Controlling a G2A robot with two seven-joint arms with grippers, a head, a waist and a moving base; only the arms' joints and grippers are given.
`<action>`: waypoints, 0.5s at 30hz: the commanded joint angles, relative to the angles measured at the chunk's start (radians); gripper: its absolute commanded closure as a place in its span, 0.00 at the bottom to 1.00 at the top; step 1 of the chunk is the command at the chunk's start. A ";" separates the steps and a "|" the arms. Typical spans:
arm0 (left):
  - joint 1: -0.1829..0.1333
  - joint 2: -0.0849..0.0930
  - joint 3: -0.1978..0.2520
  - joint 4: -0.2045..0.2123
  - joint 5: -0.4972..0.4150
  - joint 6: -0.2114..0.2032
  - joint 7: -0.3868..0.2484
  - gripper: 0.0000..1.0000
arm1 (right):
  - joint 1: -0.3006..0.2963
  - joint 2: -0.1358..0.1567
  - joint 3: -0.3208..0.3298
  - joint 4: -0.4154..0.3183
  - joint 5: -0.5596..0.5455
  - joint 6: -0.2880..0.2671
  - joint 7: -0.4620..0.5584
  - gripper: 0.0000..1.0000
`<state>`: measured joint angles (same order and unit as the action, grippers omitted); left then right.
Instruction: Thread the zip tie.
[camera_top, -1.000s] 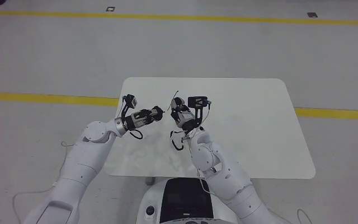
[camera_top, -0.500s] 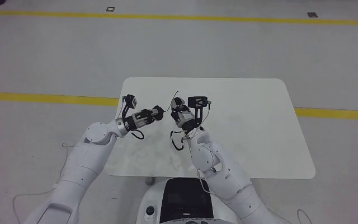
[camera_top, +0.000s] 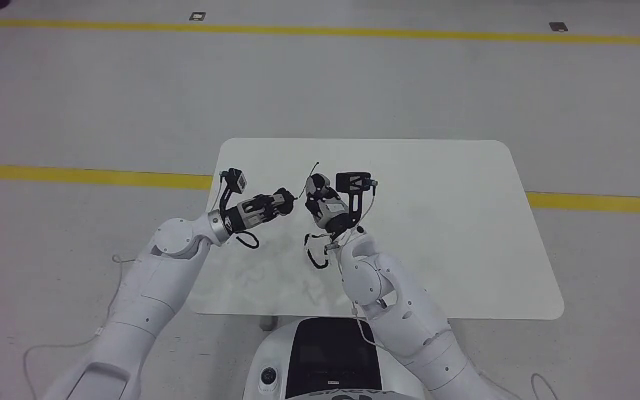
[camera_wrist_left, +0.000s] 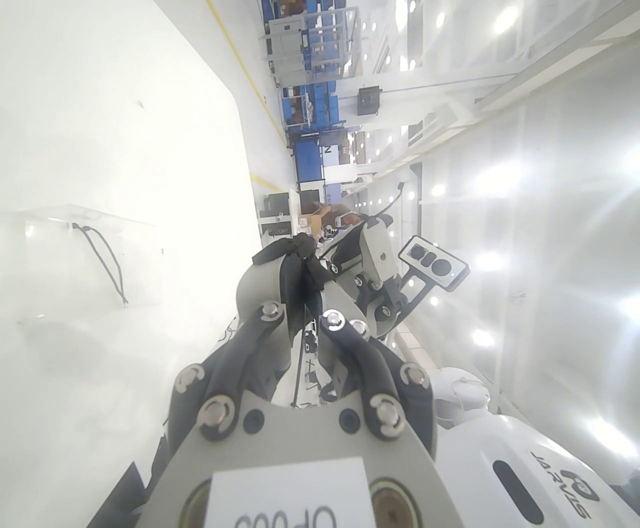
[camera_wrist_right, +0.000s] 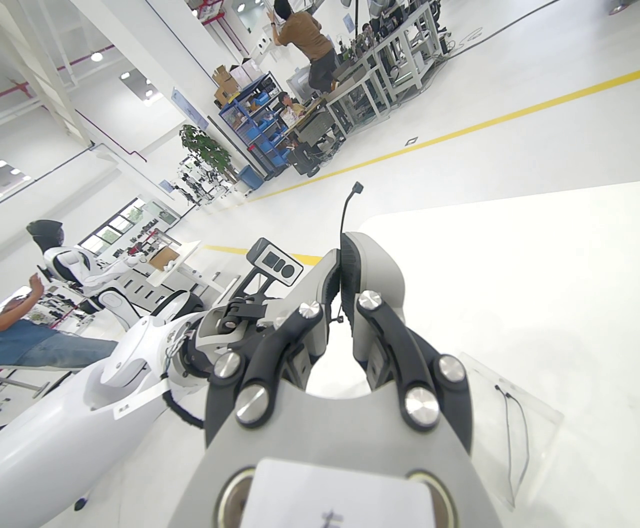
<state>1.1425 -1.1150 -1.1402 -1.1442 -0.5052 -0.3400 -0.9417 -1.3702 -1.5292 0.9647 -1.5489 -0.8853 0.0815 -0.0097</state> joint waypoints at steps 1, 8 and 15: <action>0.000 0.001 0.000 0.000 0.004 0.000 0.003 1.00 | 0.000 0.000 0.000 0.000 0.000 0.000 0.000 1.00; 0.000 0.001 0.000 0.000 0.004 0.000 0.003 1.00 | -0.001 0.000 0.000 0.000 0.000 0.000 0.000 1.00; 0.000 0.001 0.000 0.000 0.004 0.000 0.003 1.00 | -0.007 0.000 -0.002 0.004 -0.018 0.002 -0.008 1.00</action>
<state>1.1429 -1.1143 -1.1407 -1.1437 -0.5014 -0.3400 -0.9386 -1.3775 -1.5285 0.9639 -1.5458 -0.9023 0.0826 -0.0172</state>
